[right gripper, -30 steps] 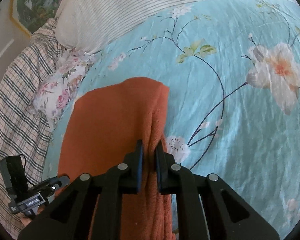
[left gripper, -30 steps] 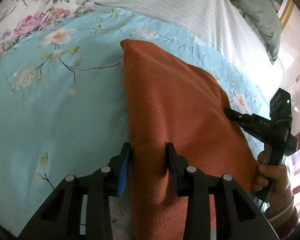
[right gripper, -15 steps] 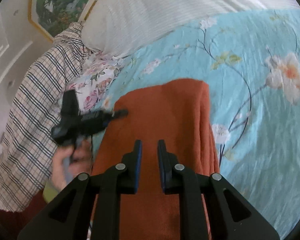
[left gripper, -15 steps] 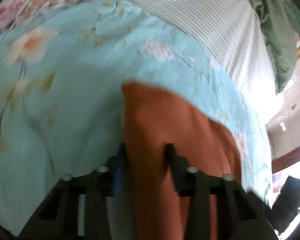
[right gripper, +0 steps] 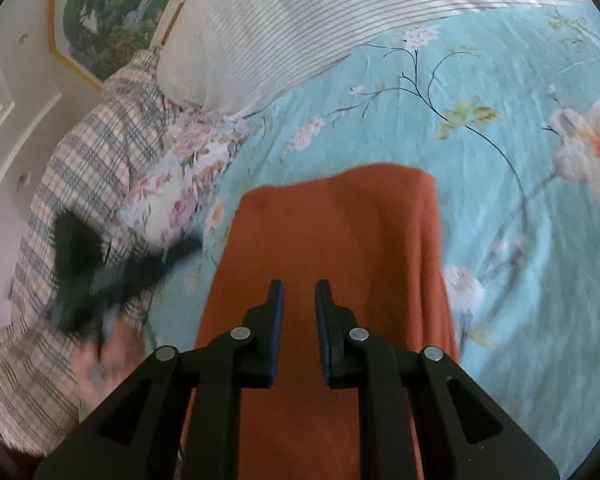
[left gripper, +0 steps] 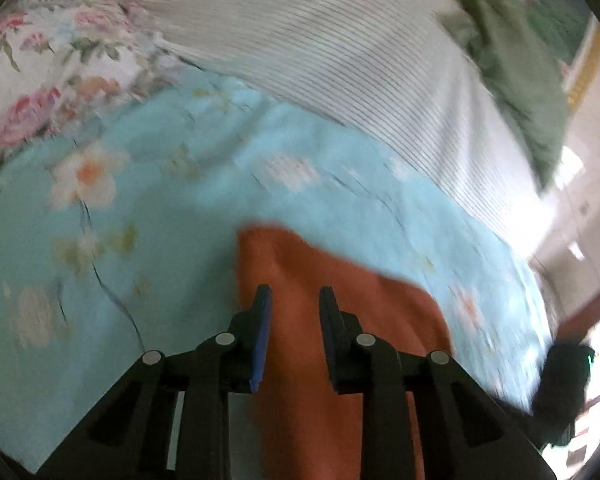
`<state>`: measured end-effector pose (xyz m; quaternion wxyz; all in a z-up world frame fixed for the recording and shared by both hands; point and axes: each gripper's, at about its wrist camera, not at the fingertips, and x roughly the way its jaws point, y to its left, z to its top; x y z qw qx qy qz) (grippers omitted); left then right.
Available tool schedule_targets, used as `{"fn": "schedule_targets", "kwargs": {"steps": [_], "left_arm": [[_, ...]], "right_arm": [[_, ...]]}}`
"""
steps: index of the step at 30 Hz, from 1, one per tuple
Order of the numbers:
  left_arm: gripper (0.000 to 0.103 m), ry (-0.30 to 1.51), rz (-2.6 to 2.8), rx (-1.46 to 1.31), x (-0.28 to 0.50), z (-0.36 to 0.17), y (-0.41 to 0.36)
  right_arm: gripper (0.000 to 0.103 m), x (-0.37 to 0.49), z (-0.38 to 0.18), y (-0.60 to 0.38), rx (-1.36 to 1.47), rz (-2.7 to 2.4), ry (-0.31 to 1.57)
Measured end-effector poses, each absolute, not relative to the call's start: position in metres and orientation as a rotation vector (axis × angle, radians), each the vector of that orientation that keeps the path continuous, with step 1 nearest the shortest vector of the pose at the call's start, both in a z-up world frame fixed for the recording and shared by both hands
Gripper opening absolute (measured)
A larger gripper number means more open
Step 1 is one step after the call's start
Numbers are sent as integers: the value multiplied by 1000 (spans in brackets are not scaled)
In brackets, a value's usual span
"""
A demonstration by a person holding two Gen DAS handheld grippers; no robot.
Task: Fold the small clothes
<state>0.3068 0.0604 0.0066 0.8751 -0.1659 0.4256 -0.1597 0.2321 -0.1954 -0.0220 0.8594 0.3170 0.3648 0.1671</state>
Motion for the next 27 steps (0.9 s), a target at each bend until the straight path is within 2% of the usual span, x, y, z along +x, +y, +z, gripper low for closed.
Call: {"fn": "schedule_targets", "kwargs": {"steps": [4, 6, 7, 8, 9, 12, 16, 17, 24, 25, 27], "left_arm": [[24, 913, -471, -325, 263, -2, 38], [24, 944, -437, -268, 253, -13, 31], [17, 965, -400, -250, 254, -21, 32], [11, 995, -380, -276, 259, -34, 37], [1, 1008, -376, -315, 262, -42, 43], [1, 1017, -393, -427, 266, -52, 58], [1, 1003, -343, -342, 256, -39, 47], [1, 994, -341, -327, 247, -33, 45], [3, 950, -423, -329, 179, -17, 52], [6, 949, -431, -322, 172, -16, 47], [8, 953, -441, -298, 150, -19, 46]], "right_arm": [[17, 257, -40, -205, 668, 236, 800], [9, 267, -58, -217, 694, 203, 818], [0, 270, -68, -224, 719, 197, 815], [0, 269, -71, -227, 734, 210, 800], [0, 269, -72, -228, 741, 213, 791], [0, 266, -68, -226, 729, 190, 785], [0, 256, -62, -226, 737, 167, 787], [4, 250, -59, -226, 739, 164, 785], [5, 183, -34, -210, 670, 237, 771], [6, 175, -34, -206, 655, 250, 773], [16, 161, -37, -199, 618, 262, 787]]}}
